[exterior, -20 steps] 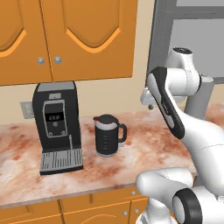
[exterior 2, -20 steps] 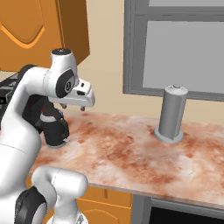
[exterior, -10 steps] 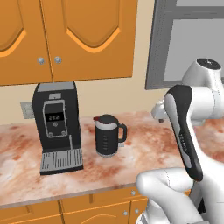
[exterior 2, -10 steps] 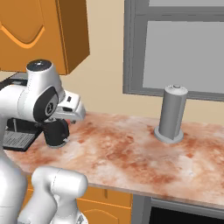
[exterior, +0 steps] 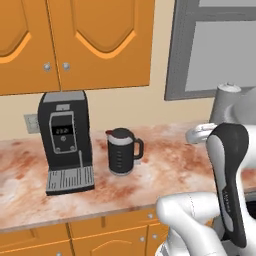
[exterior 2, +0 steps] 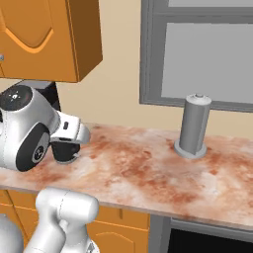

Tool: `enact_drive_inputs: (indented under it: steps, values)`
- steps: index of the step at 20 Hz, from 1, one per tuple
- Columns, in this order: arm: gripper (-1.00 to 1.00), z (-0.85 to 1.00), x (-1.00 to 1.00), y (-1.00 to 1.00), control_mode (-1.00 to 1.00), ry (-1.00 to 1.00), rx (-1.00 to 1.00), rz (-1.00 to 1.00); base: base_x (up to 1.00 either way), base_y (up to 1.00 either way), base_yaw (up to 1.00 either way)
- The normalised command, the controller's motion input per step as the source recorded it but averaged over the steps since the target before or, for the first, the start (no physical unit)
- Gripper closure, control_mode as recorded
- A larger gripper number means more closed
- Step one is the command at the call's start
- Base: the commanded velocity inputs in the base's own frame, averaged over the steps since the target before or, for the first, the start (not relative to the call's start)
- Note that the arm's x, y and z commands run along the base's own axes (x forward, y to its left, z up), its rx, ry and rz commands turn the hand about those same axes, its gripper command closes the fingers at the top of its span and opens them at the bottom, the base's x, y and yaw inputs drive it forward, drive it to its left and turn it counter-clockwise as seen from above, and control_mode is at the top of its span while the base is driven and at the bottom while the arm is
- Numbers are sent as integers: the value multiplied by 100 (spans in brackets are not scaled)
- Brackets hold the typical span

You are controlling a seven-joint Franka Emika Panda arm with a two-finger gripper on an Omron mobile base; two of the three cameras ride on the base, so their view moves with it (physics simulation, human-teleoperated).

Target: Navigate to the fridge.

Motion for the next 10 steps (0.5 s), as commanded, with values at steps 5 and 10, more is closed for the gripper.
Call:
enact_drive_inputs:
  steps: [5, 10]
  values:
    - [-100, 0, 0, 0, 100, 0, 0, 0, -69, -51, -3]
    - [-100, 0, 0, 0, 100, 0, 0, 0, -90, -55, -43]
